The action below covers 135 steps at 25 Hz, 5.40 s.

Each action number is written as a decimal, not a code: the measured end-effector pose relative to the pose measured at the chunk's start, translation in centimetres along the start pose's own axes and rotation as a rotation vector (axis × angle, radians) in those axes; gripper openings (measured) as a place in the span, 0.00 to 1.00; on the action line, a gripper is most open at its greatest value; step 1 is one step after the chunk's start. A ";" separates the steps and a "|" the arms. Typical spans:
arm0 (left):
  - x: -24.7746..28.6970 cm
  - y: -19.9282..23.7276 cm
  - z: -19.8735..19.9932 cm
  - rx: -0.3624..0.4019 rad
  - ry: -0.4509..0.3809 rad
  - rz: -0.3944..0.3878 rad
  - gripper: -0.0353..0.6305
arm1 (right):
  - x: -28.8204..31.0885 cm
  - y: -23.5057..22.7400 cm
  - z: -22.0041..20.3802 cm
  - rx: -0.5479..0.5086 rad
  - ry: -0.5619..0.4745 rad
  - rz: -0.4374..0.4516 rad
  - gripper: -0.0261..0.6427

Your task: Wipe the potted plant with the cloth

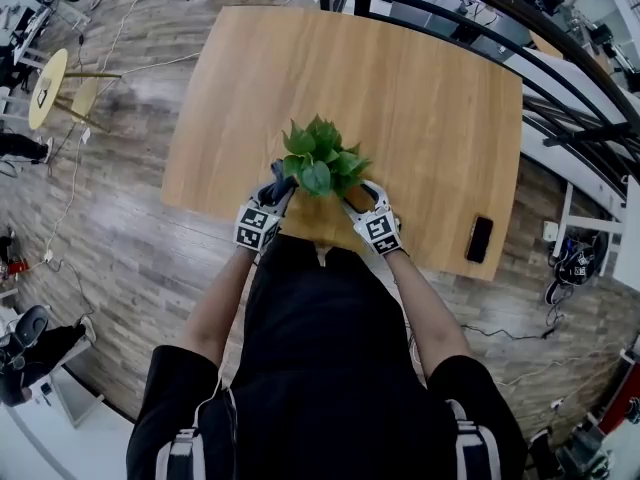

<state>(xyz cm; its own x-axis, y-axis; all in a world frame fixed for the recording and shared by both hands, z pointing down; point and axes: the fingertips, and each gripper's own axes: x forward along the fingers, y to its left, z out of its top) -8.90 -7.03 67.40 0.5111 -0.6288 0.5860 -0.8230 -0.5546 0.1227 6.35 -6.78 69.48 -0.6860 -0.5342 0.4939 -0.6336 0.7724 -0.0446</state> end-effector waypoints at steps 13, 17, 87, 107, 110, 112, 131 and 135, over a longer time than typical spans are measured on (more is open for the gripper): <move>6.2 0.0 -0.7 0.025 0.098 -0.106 0.23 | 2.5 -0.5 3.7 -0.150 -0.007 0.109 0.39; 6.9 -0.5 -0.3 0.062 0.106 -0.139 0.23 | 2.8 -0.6 3.9 -0.162 -0.006 0.116 0.39; 4.3 -0.5 -2.1 0.090 0.102 -0.120 0.23 | 1.5 3.7 2.3 -0.148 0.021 0.143 0.39; 3.3 -1.8 -2.3 0.058 0.087 -0.145 0.23 | 3.1 2.1 3.7 -0.253 0.054 0.125 0.39; 3.0 -2.5 -2.5 0.041 0.083 -0.154 0.23 | 3.1 2.0 3.7 -0.259 0.058 0.127 0.39; 3.1 -2.5 -2.5 0.041 0.082 -0.151 0.23 | 3.0 2.2 3.7 -0.252 0.057 0.127 0.39; 3.0 -0.3 -2.2 0.036 0.083 -0.120 0.23 | 2.7 2.9 4.3 -0.310 0.052 0.241 0.39; 3.2 -0.6 -2.2 0.064 0.092 -0.132 0.23 | 2.6 2.9 4.3 -0.300 0.058 0.235 0.39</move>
<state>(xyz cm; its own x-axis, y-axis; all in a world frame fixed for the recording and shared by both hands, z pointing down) -7.32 -7.55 70.93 0.5868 -0.4971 0.6392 -0.7309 -0.6650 0.1538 1.15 -7.43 66.90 -0.7730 -0.3171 0.5496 -0.3227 0.9422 0.0898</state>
